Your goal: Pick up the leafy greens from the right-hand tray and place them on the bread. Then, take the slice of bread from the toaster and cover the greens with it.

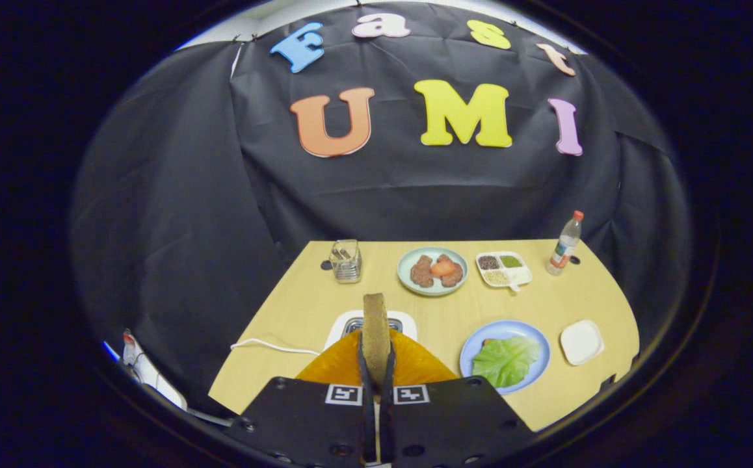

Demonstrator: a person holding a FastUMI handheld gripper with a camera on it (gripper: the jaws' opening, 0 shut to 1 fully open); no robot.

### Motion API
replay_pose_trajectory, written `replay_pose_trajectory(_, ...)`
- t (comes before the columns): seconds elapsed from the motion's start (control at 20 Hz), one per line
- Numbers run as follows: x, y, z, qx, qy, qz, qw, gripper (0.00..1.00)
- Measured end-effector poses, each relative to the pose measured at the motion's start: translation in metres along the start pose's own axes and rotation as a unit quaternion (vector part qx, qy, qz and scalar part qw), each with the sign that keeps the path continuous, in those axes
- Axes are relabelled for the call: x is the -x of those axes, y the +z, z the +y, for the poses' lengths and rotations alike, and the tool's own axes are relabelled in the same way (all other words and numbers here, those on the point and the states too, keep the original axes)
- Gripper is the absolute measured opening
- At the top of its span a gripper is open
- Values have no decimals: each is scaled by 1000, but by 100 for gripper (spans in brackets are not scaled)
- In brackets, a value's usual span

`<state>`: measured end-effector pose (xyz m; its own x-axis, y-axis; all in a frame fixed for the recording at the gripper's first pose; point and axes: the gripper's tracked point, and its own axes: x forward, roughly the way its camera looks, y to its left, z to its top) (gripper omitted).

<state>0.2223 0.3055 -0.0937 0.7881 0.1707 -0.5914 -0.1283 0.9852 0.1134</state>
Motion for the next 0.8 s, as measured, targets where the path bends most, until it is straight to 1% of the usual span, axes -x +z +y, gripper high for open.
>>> replay_pose_trajectory(0.2, 45, 32, -5, -8, 5, -34, 999, 3)
replay_pose_trajectory(0.35, 75, 54, -17, -13, -1, -59, 998, 3)
replay_pose_trajectory(0.5, 94, 64, -34, -11, -8, -78, 997, 2)
replay_pose_trajectory(0.65, 90, 60, -60, -18, -21, -80, 996, 3)
replay_pose_trajectory(0.8, 69, 46, -89, -25, -27, -71, 997, 2)
